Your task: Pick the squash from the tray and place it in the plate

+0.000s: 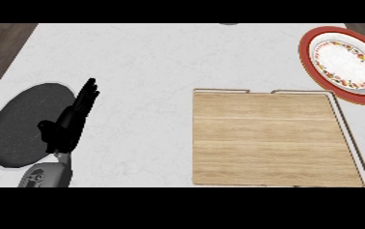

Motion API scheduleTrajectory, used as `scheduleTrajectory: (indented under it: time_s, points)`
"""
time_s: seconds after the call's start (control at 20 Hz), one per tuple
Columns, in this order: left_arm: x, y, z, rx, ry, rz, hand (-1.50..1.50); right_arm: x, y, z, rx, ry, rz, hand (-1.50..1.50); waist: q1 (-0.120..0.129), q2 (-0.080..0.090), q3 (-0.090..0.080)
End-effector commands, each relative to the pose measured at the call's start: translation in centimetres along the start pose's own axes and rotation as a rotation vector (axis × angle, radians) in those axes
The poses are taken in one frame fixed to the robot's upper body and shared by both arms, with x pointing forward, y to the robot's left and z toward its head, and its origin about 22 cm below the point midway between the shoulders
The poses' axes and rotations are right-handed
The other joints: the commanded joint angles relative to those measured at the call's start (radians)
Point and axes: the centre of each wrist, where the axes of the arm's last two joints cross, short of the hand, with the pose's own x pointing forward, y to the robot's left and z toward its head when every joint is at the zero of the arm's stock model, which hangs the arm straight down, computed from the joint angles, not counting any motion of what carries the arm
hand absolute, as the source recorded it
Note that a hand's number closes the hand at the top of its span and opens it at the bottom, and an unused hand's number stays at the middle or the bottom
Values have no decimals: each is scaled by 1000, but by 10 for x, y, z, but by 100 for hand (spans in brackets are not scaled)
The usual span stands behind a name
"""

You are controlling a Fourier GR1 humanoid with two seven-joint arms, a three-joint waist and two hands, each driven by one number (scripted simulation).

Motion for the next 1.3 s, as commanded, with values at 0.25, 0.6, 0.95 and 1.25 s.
scheduleTrajectory:
  time_s: [0.25,0.6,0.95,1.25]
  points:
    - [2,7,-3,-1,12,3,0,26,43,-49,98,-61,-71,150,1,0,-1]
    - [-2,8,2,-2,0,-14,0,62,100,-90,149,-75,-103,150,5,1,-2]
    - [-4,14,3,3,-4,-3,0,86,148,-105,184,-55,-106,150,9,4,-1]
    - [4,15,-1,-28,0,4,0,91,189,-98,97,136,-222,-150,16,10,-1]
